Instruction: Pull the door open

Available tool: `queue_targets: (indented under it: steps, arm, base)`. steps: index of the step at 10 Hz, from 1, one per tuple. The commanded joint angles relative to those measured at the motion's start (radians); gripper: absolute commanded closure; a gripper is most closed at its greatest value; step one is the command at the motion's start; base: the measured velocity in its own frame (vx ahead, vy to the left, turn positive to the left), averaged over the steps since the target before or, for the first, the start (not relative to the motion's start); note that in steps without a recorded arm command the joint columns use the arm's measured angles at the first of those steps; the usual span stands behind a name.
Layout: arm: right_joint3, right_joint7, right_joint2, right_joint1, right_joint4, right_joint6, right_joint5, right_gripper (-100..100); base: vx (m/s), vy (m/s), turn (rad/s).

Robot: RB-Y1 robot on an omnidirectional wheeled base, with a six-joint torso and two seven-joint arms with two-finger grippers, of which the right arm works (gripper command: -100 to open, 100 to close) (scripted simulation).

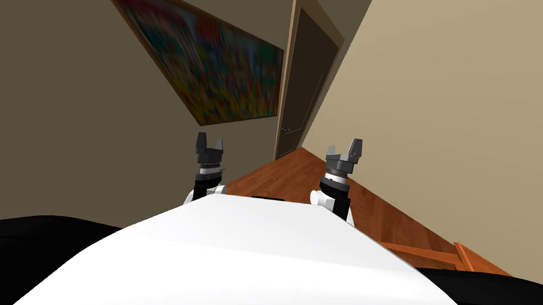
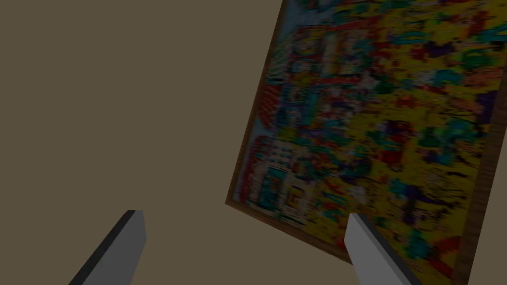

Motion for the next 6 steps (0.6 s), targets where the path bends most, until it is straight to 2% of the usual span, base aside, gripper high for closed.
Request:
queue_targets:
  steps: [1, 6]
  arm:
    - [0.006, -0.005, -0.016, -0.011, 0.031, -0.005, -0.004, -100]
    - [0.028, -0.022, -0.063, -0.046, 0.136, -0.024, -0.018, -100]
  base:
    - [0.055, -0.033, 0.088]
    - [0.114, -0.054, 0.093]
